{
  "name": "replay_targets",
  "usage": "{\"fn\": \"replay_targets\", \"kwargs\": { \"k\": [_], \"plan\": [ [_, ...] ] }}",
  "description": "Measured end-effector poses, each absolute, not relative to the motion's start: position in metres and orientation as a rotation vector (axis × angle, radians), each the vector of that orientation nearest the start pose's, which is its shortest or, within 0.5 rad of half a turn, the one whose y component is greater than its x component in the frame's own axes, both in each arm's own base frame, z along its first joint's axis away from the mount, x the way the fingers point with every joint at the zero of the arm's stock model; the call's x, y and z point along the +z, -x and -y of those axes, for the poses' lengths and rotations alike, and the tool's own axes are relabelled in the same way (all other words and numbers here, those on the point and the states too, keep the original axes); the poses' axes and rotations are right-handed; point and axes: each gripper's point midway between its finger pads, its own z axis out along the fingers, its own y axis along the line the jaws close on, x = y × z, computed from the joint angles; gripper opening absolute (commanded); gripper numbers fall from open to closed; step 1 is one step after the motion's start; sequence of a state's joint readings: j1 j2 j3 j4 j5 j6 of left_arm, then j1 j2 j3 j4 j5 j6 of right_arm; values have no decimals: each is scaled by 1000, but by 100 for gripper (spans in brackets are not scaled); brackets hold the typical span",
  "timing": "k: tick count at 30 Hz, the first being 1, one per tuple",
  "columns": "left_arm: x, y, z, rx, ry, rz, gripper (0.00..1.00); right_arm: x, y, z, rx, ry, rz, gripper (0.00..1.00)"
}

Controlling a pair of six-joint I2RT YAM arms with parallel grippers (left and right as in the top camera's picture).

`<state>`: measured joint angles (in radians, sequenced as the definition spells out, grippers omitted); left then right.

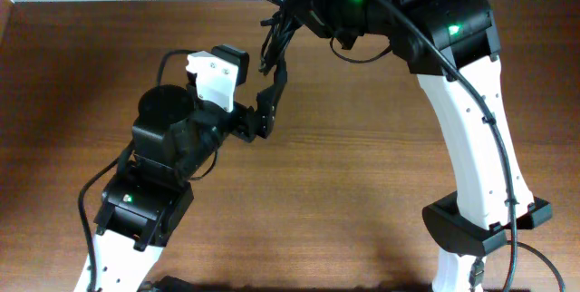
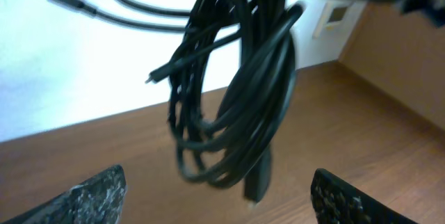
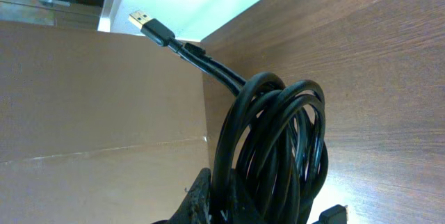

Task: Untangle cables
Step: 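Bring the lifted coil toward the left gripper and grasp it there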

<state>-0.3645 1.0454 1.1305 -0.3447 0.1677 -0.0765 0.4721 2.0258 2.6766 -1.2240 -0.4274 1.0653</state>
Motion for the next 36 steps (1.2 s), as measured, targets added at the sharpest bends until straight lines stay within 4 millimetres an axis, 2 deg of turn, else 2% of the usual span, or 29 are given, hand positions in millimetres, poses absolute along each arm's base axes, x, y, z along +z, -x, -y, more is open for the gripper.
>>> {"fn": "replay_targets", "kwargs": {
  "k": [1, 2, 5, 6, 7, 8, 9, 10, 11, 12, 13, 14, 15, 16, 17, 21, 25, 28, 29, 30, 31, 32, 35, 36],
  "plan": [
    [366, -328, 159, -483, -396, -1783, 84, 422, -402, -285, 1285, -429, -2371, 4],
    [370, -327, 162, -497, -405, -1765, 78, 422, -402, -284, 1291, -426, -2374, 4],
    [381, -328, 164, -508, -409, -1719, 50, 419, -392, -288, 1323, -392, -2420, 4],
    [385, -328, 165, -514, -405, -1704, 34, 415, -387, -288, 1327, -385, -2447, 4],
    [386, -328, 166, -518, -412, -1698, 48, 413, -386, -288, 1325, -388, -2459, 4],
    [388, -327, 167, -525, -416, -1690, 67, 413, -384, -288, 1328, -387, -2467, 4],
    [390, -328, 167, -527, -414, -1678, 75, 411, -381, -288, 1331, -385, -2483, 4],
    [392, -328, 167, -528, -413, -1673, 72, 411, -378, -291, 1346, -365, -2491, 4],
    [392, -328, 167, -529, -411, -1672, 88, 412, -376, -293, 1353, -346, -2493, 4],
    [394, -328, 168, -533, -415, -1664, 94, 412, -374, -295, 1361, -328, -2496, 4],
    [396, -327, 170, -542, -424, -1655, 84, 413, -373, -297, 1365, -320, -2497, 4],
    [396, -325, 172, -557, -435, -1654, 53, 413, -372, -298, 1368, -314, -2498, 4],
    [396, -324, 174, -564, -448, -1651, 51, 413, -372, -298, 1371, -312, -2498, 4],
    [396, -323, 175, -577, -449, -1651, 39, 414, -371, -300, 1379, -306, -2498, 4],
    [396, -322, 177, -585, -458, -1650, 0, 419, -370, -303, 1409, -280, -2484, 4],
    [395, -319, 180, -603, -476, -1649, 0, 424, -370, -306, 1439, -249, -2466, 4],
    [395, -318, 180, -612, -466, -1656, 0, 425, -376, -301, 1426, -265, -2449, 4],
    [394, -307, 175, -614, -463, -1676, 0, 442, -410, -274, 1413, -304, -2309, 4],
    [396, -301, 173, -615, -463, -1675, 0, 450, -429, -251, 1384, -350, -2243, 4],
    [402, -294, 170, -615, -462, -1660, 0, 455, -441, -238, 1367, -369, -2197, 9],
    [405, -290, 169, -615, -462, -1652, 0, 460, -445, -234, 1366, -368, -2170, 44],
    [405, -289, 168, -615, -462, -1651, 0, 457, -444, -233, 1361, -375, -2183, 57],
    [399, -288, 168, -615, -464, -1678, 0, 424, -419, -230, 1323, -416, -2368, 61],
    [392, -287, 167, -602, -478, -1704, 0, 410, -404, -231, 1322, -415, -2459, 61]
  ]
}}
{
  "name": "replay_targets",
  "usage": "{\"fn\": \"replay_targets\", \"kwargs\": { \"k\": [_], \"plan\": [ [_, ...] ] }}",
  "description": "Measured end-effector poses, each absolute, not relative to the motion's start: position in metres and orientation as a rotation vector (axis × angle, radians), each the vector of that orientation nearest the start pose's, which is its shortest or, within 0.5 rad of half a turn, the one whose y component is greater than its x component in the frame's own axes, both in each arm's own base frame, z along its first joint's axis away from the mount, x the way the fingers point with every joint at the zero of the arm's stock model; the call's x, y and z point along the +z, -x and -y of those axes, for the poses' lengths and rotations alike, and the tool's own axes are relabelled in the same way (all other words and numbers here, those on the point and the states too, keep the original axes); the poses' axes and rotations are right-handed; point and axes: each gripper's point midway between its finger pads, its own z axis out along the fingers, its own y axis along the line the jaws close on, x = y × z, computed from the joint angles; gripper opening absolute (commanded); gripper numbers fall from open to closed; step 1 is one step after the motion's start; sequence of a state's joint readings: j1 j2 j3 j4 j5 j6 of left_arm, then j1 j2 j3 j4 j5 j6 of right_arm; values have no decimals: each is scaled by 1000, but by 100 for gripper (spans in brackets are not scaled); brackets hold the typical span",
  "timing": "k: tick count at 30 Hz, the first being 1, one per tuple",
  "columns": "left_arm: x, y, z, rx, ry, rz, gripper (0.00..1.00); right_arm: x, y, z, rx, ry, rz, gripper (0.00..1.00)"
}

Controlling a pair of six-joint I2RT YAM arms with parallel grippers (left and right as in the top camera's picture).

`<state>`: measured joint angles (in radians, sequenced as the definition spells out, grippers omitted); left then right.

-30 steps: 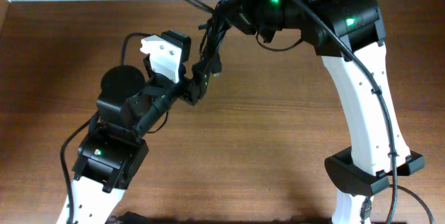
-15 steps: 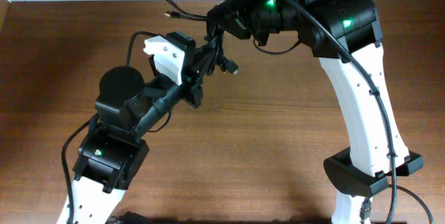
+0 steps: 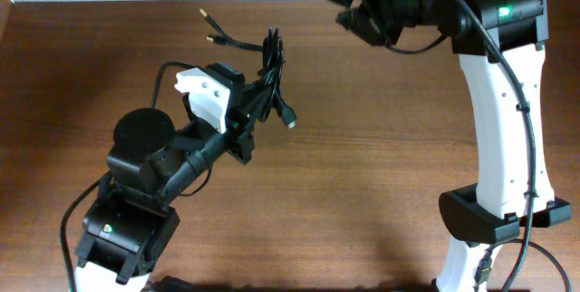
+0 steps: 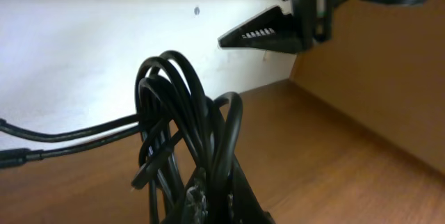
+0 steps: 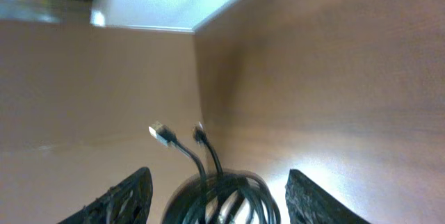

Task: Untangle cables

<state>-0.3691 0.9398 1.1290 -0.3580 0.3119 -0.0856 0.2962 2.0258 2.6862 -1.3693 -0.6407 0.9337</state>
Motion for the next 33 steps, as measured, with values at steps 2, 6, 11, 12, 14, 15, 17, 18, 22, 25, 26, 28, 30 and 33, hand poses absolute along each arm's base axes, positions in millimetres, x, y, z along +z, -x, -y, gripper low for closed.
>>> {"fn": "replay_targets", "kwargs": {
  "k": [2, 6, 11, 12, 14, 15, 17, 18, 22, 25, 26, 28, 30, 33],
  "plan": [
    [382, -285, 167, -562, -529, -1726, 0, 399, -387, -233, 1305, -333, -2539, 63],
    [372, -274, 176, -573, -656, -1729, 0, 392, -377, -232, 1078, 386, -2415, 70],
    [381, -222, 187, -734, -803, -1668, 0, 389, -370, -232, 778, 1135, -2029, 99],
    [384, -216, 185, -749, -780, -1670, 0, 397, -381, -234, 716, 1175, -1933, 99],
    [386, -210, 179, -765, -736, -1700, 0, 399, -384, -234, 684, 1198, -1902, 99],
    [384, -211, 176, -752, -706, -1727, 0, 397, -381, -233, 681, 1221, -1901, 99],
    [373, -220, 168, -703, -646, -1798, 0, 395, -370, -236, 692, 1336, -1821, 99],
    [371, -224, 166, -685, -633, -1811, 0, 395, -357, -240, 722, 1429, -1741, 99],
    [377, -261, 179, -645, -668, -1739, 0, 395, -326, -245, 741, 1681, -1438, 99],
    [373, -251, 208, -776, -879, -1650, 0, 399, -323, -247, 662, 1777, -1245, 92],
    [372, -247, 213, -812, -924, -1634, 0, 398, -323, -247, 648, 1790, -1223, 63],
    [375, -238, 218, -855, -977, -1590, 0, 397, -324, -246, 620, 1808, -1201, 46],
    [378, -236, 220, -861, -992, -1567, 0, 397, -325, -246, 625, 1803, -1217, 29],
    [382, -236, 221, -862, -999, -1539, 0, 396, -325, -245, 630, 1796, -1237, 6]
  ]
}}
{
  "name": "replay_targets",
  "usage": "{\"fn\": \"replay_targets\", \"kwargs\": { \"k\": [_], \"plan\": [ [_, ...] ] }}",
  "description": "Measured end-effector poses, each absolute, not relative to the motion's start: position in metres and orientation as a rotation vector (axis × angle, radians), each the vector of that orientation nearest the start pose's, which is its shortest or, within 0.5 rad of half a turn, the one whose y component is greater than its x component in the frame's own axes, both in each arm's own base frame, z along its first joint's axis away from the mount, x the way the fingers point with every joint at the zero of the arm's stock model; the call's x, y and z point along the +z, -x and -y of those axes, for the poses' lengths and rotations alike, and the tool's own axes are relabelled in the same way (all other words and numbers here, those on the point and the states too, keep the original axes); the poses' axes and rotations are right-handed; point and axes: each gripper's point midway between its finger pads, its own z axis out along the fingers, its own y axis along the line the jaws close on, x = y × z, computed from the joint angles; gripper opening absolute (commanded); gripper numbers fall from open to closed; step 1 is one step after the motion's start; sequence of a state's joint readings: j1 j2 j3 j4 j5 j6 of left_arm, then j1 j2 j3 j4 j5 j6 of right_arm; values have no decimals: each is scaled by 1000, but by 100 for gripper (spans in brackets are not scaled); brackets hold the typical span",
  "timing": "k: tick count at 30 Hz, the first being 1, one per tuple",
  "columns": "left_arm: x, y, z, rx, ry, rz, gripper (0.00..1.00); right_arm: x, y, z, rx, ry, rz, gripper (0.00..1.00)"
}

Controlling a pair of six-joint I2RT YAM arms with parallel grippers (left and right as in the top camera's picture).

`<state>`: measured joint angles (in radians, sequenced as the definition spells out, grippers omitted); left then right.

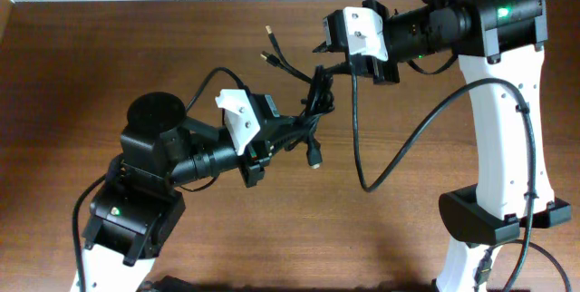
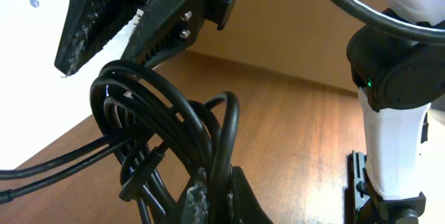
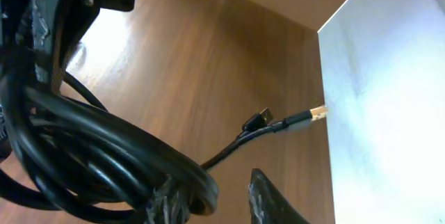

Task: Untangle cables

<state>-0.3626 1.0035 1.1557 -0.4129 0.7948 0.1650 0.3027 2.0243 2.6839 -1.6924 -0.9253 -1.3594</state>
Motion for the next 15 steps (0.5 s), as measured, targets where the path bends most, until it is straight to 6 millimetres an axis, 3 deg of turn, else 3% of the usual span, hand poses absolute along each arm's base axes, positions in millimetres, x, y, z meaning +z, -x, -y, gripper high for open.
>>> {"fn": "replay_targets", "kwargs": {
  "k": [4, 7, 11, 15],
  "plan": [
    [385, -236, 221, -860, -1002, -1523, 1, 401, -323, -248, 669, 1774, -1226, 4],
    [387, -237, 220, -850, -998, -1524, 1, 420, -332, -259, 700, 1696, -1163, 4],
    [388, -234, 218, -843, -1006, -1528, 1, 446, -366, -267, 687, 1511, -1264, 4],
    [379, -229, 219, -873, -1020, -1564, 1, 451, -413, -252, 584, 1239, -1538, 4]
  ]
}}
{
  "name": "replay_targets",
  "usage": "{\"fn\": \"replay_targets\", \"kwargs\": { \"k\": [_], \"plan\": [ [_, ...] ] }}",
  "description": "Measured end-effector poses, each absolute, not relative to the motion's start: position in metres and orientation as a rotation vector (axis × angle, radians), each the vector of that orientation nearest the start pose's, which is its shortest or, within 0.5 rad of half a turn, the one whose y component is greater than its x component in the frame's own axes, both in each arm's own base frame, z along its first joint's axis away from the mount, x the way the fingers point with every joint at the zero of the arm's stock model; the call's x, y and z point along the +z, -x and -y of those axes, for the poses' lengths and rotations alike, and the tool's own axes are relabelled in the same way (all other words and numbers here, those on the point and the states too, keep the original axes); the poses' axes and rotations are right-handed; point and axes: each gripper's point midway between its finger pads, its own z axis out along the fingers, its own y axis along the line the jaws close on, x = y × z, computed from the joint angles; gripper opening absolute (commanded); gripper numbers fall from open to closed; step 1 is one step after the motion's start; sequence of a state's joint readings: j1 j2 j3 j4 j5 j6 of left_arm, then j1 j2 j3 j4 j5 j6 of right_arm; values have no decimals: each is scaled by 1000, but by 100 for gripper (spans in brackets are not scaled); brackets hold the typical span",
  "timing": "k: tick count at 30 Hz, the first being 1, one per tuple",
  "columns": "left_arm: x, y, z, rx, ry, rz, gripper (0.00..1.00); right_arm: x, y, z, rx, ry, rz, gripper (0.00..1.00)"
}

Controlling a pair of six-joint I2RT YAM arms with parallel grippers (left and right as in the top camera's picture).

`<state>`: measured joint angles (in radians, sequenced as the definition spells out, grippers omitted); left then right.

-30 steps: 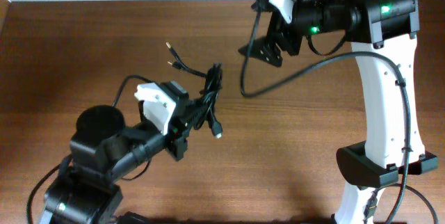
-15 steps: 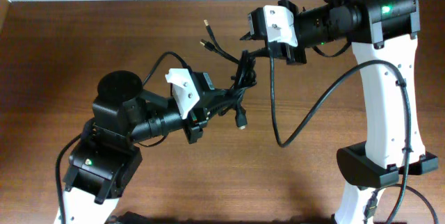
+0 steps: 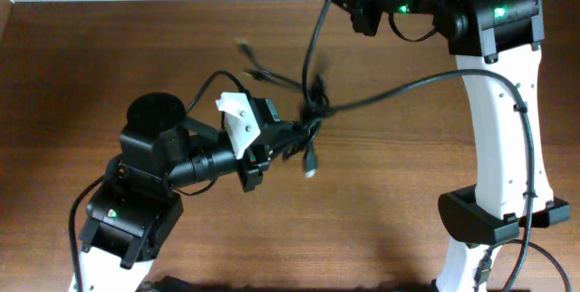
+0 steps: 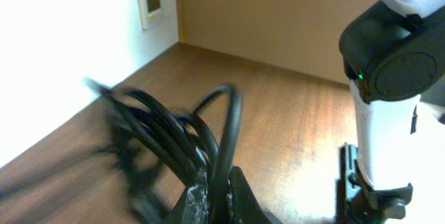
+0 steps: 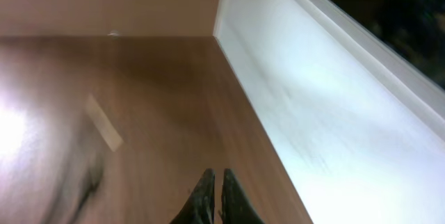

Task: Untangle cables

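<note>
A tangle of black cables hangs over the middle of the table, with my left gripper shut on its loops. The left wrist view shows those loops, blurred, rising out of the left gripper. One strand runs taut from the tangle up to my right gripper at the table's far edge. In the right wrist view the right gripper has its fingers pressed nearly together, and the strand is hidden there. A plug end dangles below the tangle.
The wooden table ends at a white wall on the far side. A dark cable stretches from the tangle toward the white right arm. The left arm's black body fills the near left.
My right gripper was beside the tangle in mid-table; now it is at the far edge with one strand drawn taut. The loose ends have swung left and blur. The left gripper keeps its hold.
First my right gripper held the bundle aloft at the far edge with the left gripper open under it. Then the left was shut on the bundle and the right stood open and apart. Later the right gripped loops by the left; now it holds one strand far away.
</note>
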<state>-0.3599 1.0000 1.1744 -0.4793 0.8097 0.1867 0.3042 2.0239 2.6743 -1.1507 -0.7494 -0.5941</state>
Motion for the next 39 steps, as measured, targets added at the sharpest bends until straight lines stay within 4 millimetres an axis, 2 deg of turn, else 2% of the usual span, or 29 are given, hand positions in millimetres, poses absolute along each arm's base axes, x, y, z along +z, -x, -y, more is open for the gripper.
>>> {"fn": "replay_targets", "kwargs": {
  "k": [2, 3, 5, 6, 8, 13, 14, 17, 19, 25, 29, 31, 34, 37, 39],
  "plan": [
    [379, -226, 221, -891, -1032, -1559, 1, 442, -438, -232, 471, 1067, -1714, 4],
    [379, -226, 221, -893, -1034, -1558, 1, 440, -444, -226, 431, 1017, -1757, 11],
    [379, -226, 221, -893, -1034, -1558, 2, 436, -452, -216, 388, 943, -1814, 49],
    [379, -226, 221, -893, -1034, -1558, 1, 434, -450, -217, 398, 946, -1825, 55],
    [377, -226, 220, -886, -1034, -1571, 1, 425, -436, -222, 451, 1031, -1829, 55],
    [368, -250, 207, -727, -946, -1644, 1, 394, -366, -238, 661, 1437, -1722, 48],
    [368, -252, 206, -714, -938, -1647, 2, 390, -354, -238, 685, 1507, -1682, 43],
    [370, -254, 205, -701, -935, -1640, 1, 386, -332, -239, 703, 1666, -1532, 43],
    [372, -254, 206, -704, -939, -1625, 2, 389, -328, -244, 709, 1699, -1460, 43],
    [376, -260, 203, -664, -914, -1620, 2, 388, -312, -264, 741, 1765, -1388, 43],
    [378, -262, 203, -658, -906, -1612, 3, 387, -313, -264, 738, 1767, -1386, 42],
    [380, -259, 205, -675, -915, -1601, 4, 380, -319, -263, 722, 1776, -1411, 42],
    [383, -252, 208, -714, -936, -1580, 4, 369, -328, -264, 684, 1814, -1386, 42],
    [396, -236, 206, -738, -945, -1533, 5, 369, -330, -265, 661, 1828, -1357, 41],
    [405, -227, 204, -737, -946, -1499, 5, 369, -330, -265, 660, 1831, -1351, 17]
  ]
}}
